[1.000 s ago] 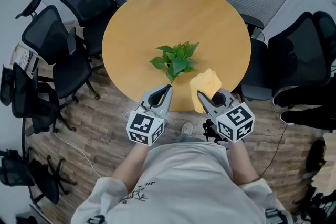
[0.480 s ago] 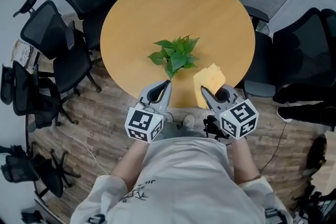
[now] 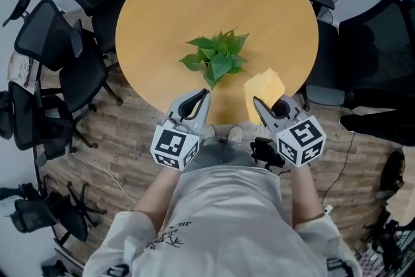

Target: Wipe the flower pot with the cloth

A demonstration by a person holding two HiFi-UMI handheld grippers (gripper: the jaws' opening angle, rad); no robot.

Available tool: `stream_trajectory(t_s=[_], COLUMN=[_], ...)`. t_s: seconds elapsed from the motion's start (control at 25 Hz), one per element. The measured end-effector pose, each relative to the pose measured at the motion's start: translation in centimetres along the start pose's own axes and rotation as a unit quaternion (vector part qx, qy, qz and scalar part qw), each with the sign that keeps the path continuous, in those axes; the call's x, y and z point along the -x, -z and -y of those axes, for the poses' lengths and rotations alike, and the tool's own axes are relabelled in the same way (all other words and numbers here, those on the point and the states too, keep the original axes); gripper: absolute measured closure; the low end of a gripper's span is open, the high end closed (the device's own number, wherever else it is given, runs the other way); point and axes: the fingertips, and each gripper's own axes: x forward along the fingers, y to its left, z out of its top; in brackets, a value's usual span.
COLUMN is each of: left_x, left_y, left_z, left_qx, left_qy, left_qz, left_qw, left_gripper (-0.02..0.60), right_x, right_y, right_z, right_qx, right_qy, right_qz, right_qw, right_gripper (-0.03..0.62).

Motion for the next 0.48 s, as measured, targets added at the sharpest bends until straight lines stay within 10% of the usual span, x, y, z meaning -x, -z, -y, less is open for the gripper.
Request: stream_trajectory(t_s=[0.48], left_x=[-3.5], left_y=[4.8], left_z=[-2.8], left_qx=[-0.006], left_qy=[0.011], left_qz=[-0.038], left_qw=[0.9992], left_gripper=[0.336], right_x=[-2.9], right_y=[2.3], right_z=[2.8], right_qx=[0.0], right_qy=[0.014], right_qz=[-0.024], right_qw=[1.0], right_gripper=[0.539])
